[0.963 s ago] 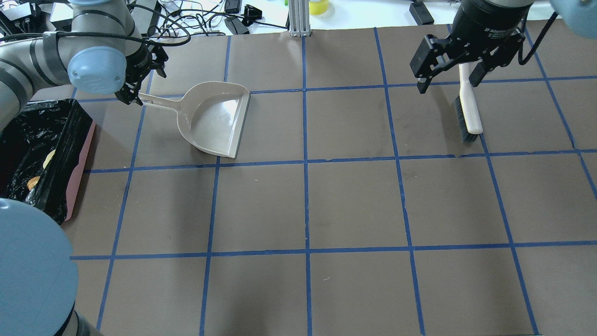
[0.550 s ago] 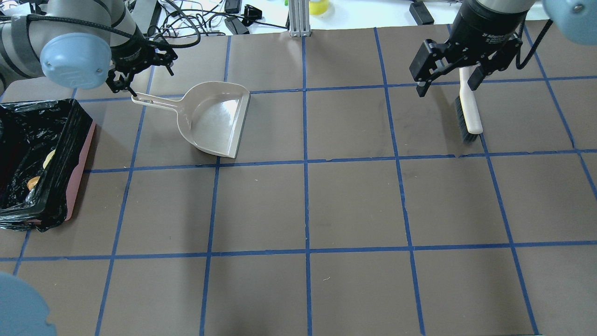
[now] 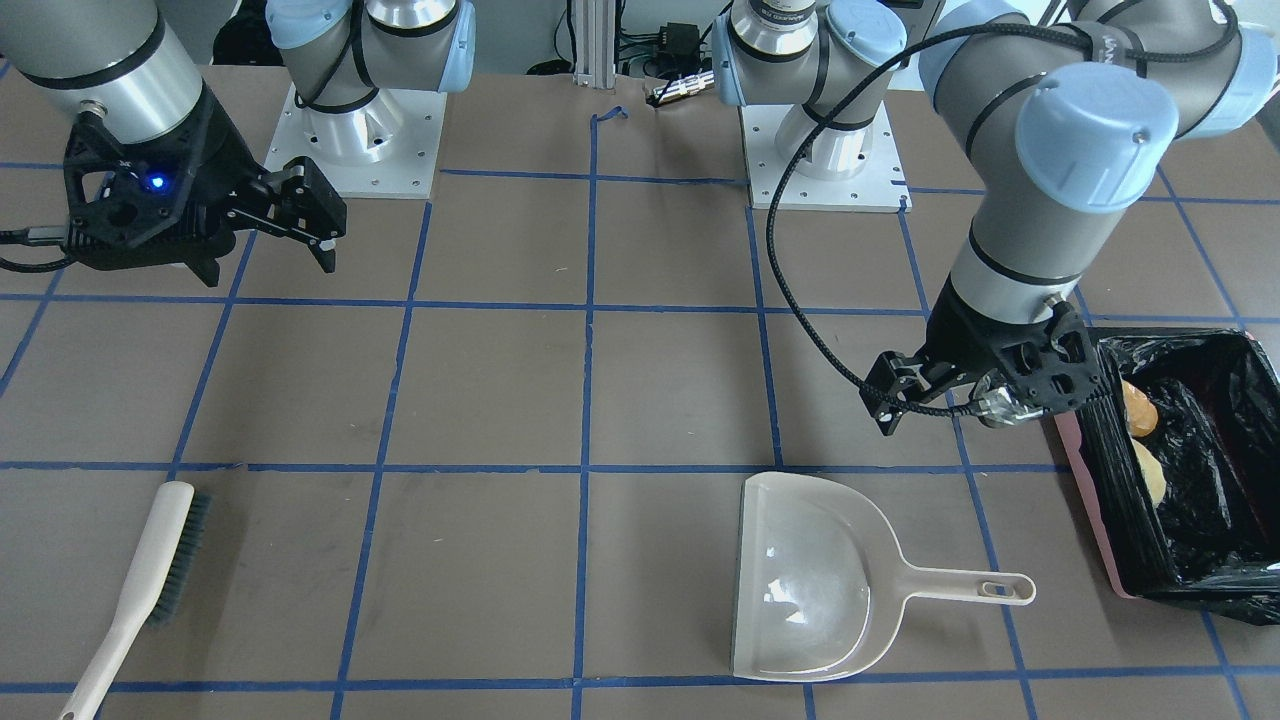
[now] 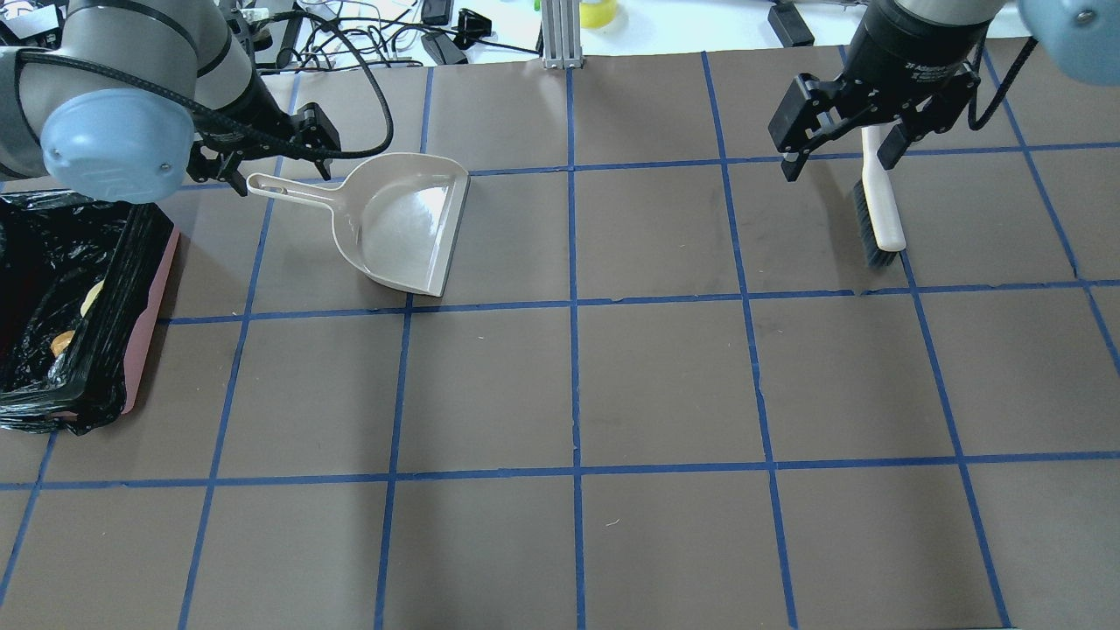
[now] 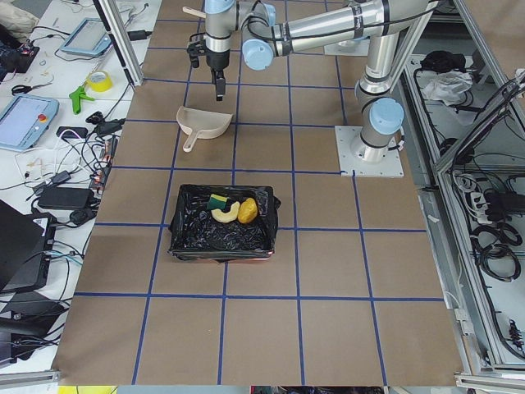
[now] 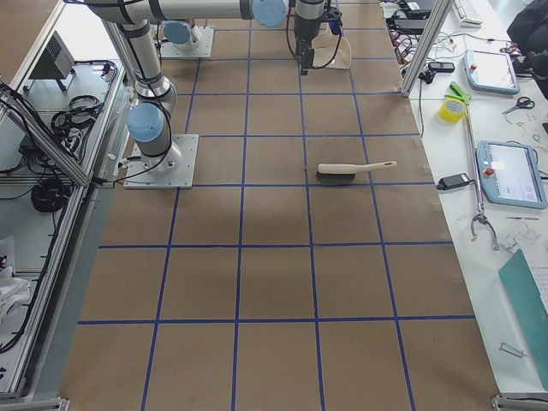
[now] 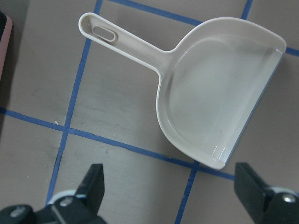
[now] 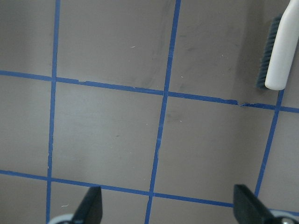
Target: Sweep and dump trash into bin
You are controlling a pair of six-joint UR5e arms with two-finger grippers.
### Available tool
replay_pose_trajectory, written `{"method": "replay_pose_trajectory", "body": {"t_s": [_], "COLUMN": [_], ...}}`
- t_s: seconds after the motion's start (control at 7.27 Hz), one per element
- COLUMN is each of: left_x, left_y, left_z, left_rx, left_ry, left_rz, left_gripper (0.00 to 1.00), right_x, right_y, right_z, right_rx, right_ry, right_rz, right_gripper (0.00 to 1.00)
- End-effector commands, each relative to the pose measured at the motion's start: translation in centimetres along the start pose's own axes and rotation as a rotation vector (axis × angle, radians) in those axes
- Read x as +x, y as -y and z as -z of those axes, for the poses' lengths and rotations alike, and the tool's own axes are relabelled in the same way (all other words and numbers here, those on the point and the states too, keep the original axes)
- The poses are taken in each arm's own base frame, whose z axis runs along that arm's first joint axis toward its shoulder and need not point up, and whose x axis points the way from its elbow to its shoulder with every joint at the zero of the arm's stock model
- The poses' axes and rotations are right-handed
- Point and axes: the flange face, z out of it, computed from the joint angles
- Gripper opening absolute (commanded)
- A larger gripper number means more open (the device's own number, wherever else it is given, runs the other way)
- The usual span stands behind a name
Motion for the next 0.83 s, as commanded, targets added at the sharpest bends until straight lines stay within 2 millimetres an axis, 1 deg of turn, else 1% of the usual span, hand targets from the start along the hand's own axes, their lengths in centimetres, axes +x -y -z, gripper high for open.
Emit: {"method": "replay_pose_trajectory", "body": {"t_s": [0.0, 0.14, 0.28, 0.41, 0.55, 0.69], "left_x": [-0.4, -0.5, -0.8, -0.7, -0.6, 0.7], "left_y": [-2.7, -4.2, -5.1, -5.0, -5.6, -6.0], "left_z": [4.1, 6.7, 8.1, 8.0, 8.3, 8.4], "left_rx": [-0.011, -0.022, -0.056, -0.05, -0.044, -0.043], "left_ry": [0.002, -0.003, -0.004, -0.006, -0.01, -0.021], "left_rz": [-0.059, -0.061, -0.062, -0.076, -0.077, -0.087], "left_gripper": [1.0, 1.0, 1.0, 1.0, 1.0, 1.0], "right_x": [0.0, 0.0, 0.0, 0.0, 0.0, 0.0], "right_y": [0.0, 0.0, 0.0, 0.0, 0.0, 0.0], "right_z": [0.0, 0.0, 0.0, 0.0, 0.0, 0.0], "right_rx": [-0.002, -0.003, -0.003, -0.002, -0.002, -0.002], "right_ry": [0.0, 0.0, 0.0, 0.001, 0.001, 0.001], "right_rz": [0.0, -0.002, -0.002, -0.002, -0.002, -0.002], "right_gripper": [1.0, 1.0, 1.0, 1.0, 1.0, 1.0]}}
